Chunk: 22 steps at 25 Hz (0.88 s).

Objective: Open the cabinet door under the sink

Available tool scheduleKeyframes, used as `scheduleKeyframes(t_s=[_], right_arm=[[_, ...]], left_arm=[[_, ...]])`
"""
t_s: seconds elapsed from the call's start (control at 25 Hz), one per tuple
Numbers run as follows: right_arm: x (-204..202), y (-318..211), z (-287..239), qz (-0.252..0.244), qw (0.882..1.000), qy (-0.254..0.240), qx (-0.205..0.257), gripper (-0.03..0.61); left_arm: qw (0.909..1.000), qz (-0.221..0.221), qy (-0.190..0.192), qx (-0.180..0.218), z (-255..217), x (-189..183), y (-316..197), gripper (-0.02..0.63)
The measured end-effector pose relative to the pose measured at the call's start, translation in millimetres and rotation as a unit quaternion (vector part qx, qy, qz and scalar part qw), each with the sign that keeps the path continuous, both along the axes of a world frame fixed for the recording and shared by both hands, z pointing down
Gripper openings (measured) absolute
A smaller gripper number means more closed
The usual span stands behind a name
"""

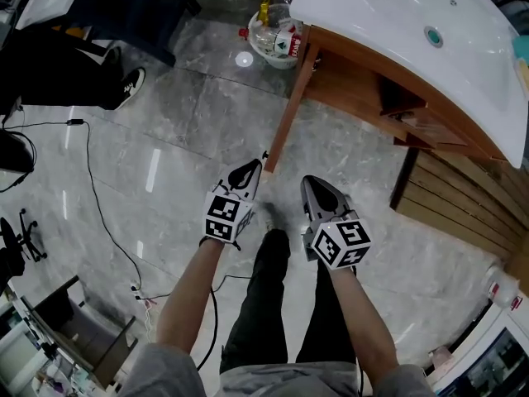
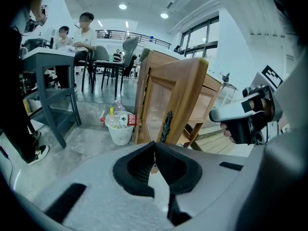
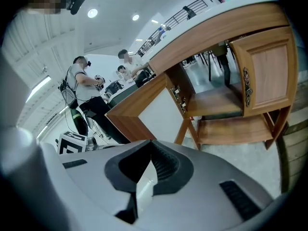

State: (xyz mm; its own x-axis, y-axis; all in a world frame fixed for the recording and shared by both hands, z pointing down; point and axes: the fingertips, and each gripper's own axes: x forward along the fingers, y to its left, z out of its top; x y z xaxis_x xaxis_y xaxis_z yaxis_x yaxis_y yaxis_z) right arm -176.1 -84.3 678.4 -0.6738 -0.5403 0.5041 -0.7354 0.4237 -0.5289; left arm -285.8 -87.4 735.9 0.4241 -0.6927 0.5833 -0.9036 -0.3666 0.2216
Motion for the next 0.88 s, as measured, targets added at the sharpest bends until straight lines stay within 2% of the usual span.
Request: scheduleKeyframes(t_s=[0.24, 0.56, 0.88], right_arm=[[-1.7, -3.2, -37.0, -0.013, 1.000, -0.002, 0.008, 0.011], [-4.7, -10.0, -93.9, -0.039, 0.999, -0.006, 0.034, 0.011], [2.7, -14.0, -196.6, -0.058, 0.992, -0.010, 0.108, 0.011]], left_arm=[[0.9998, -0.016, 0.006, 0.011, -46.3, -1.5, 12.7, 0.008], [0.9975, -0.043, 0.012, 0.055, -131.2, 8.7, 9.1, 0.008], [0.9919, -0.051, 0.007, 0.116, -248.7, 33.3, 1.7, 0.008]])
